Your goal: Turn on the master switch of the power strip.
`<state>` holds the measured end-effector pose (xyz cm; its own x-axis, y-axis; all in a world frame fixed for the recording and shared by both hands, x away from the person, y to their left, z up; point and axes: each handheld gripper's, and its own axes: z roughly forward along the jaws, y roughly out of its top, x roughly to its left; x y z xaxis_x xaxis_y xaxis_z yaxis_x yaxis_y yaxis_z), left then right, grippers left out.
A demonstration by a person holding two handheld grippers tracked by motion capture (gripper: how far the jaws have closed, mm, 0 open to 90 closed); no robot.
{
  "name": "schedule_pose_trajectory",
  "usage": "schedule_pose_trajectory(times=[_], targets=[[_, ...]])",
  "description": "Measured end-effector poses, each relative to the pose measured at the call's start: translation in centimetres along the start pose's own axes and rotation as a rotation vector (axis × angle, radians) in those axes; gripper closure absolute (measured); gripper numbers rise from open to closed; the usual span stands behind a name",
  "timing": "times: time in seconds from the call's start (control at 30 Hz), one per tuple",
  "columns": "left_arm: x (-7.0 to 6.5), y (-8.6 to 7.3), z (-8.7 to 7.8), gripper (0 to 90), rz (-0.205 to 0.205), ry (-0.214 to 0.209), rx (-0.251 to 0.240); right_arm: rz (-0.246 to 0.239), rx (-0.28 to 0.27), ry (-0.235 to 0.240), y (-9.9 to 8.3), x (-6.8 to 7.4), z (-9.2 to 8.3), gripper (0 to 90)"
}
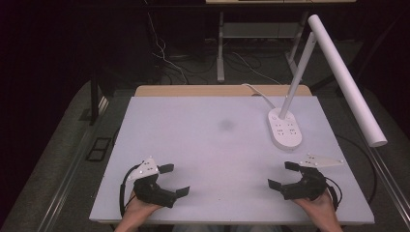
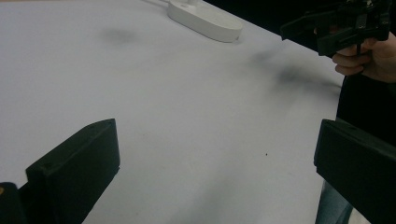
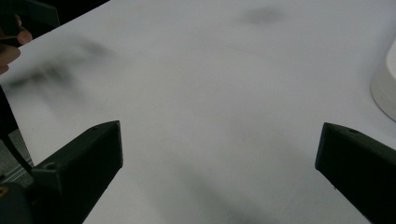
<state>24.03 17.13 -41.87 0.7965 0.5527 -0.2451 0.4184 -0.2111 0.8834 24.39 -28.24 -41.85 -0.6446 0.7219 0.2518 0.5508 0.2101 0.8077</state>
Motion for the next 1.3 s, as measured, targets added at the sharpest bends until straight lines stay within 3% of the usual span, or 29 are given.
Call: schedule_pose_trajectory(times=[1.03, 1.3], targets=[[0.5, 0.0, -0.2, 0.0, -0.010, -0.007, -0.003, 0.018, 0.033, 0.019, 0.3, -0.1, 0.0, 0.2], [0.5, -0.1, -0.1, 0.0, -0.012, -0.002, 0.006, -0.004, 0.066, 0.029, 1.0, 0.1, 0.1, 0.1]])
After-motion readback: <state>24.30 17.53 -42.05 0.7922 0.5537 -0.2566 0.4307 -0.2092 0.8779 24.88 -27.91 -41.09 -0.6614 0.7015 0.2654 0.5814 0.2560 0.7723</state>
